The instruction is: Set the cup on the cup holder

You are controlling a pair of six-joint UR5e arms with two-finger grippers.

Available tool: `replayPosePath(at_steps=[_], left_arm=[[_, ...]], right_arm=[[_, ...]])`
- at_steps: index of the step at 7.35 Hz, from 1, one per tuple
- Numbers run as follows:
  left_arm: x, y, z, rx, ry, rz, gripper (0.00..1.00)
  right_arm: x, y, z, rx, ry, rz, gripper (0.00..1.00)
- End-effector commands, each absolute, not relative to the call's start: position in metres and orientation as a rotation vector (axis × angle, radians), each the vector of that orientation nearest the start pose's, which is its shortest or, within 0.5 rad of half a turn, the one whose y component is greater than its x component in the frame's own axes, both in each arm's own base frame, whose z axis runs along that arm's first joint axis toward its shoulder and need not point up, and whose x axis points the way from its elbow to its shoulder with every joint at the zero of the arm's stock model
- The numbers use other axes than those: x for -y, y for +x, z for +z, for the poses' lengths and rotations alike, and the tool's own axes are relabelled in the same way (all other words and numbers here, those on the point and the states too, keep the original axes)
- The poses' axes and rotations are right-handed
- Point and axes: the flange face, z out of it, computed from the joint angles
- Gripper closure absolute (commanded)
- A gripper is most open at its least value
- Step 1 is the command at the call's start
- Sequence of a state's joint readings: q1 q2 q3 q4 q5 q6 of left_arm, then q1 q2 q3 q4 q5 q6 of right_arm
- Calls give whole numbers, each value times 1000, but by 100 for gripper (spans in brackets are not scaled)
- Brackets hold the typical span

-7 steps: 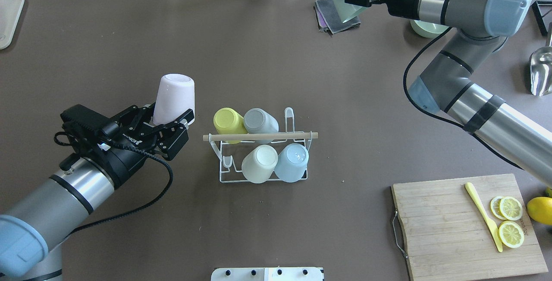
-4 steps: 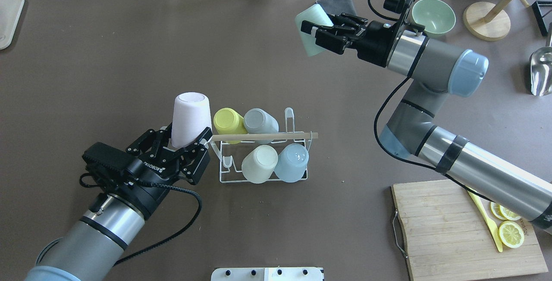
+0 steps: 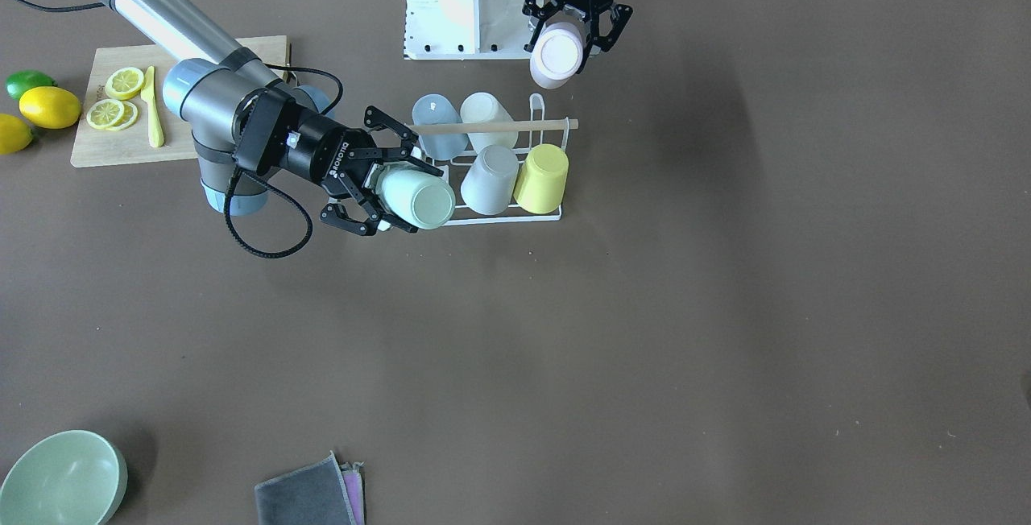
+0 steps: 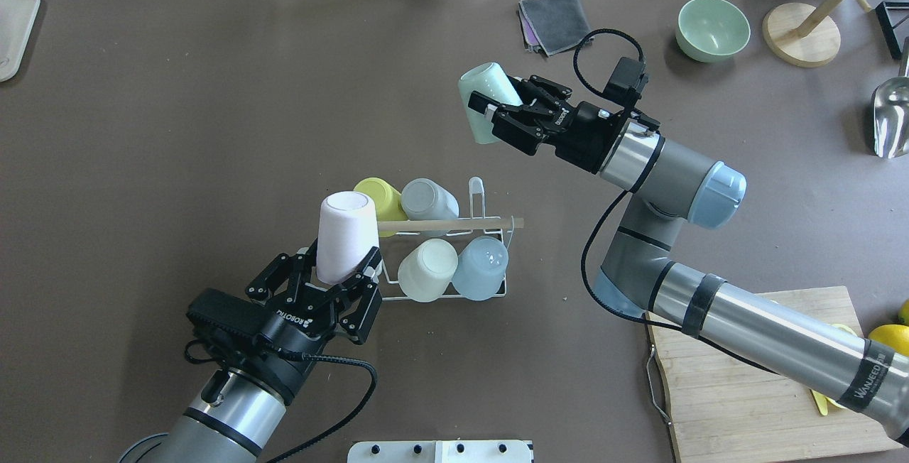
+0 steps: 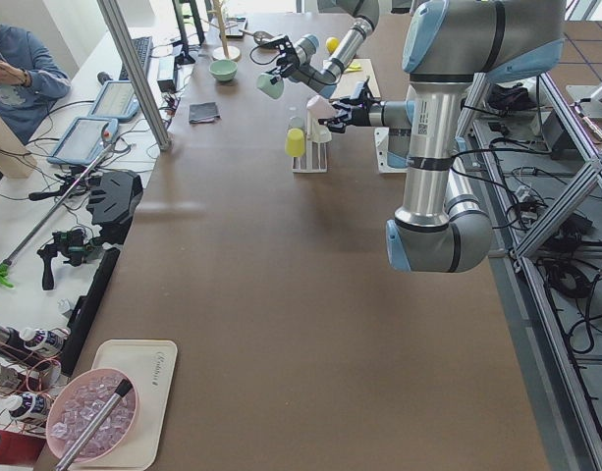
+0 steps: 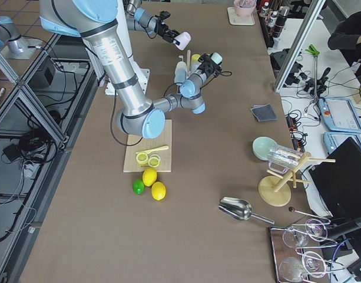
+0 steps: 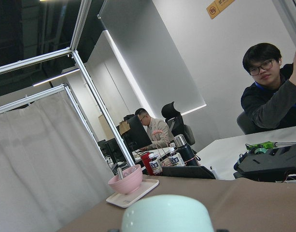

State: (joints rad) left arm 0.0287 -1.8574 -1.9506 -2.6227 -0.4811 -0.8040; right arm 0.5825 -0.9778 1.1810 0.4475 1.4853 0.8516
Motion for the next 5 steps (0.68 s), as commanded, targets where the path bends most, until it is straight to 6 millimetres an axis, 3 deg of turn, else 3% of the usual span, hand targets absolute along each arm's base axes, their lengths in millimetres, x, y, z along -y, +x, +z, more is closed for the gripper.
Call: replayPosePath(at_steps=[1, 2, 5], left_arm=[[208, 478, 228, -1065, 1244, -312, 61], [207, 481, 231, -1057, 1243, -305, 61], [205, 492, 238, -1043, 1241, -288, 62]], right_arm=[[472, -469, 293, 1735, 1391, 16, 100], [467, -478, 284, 1759, 1378, 9, 100], [447, -499, 287, 1807, 1315, -84, 100]])
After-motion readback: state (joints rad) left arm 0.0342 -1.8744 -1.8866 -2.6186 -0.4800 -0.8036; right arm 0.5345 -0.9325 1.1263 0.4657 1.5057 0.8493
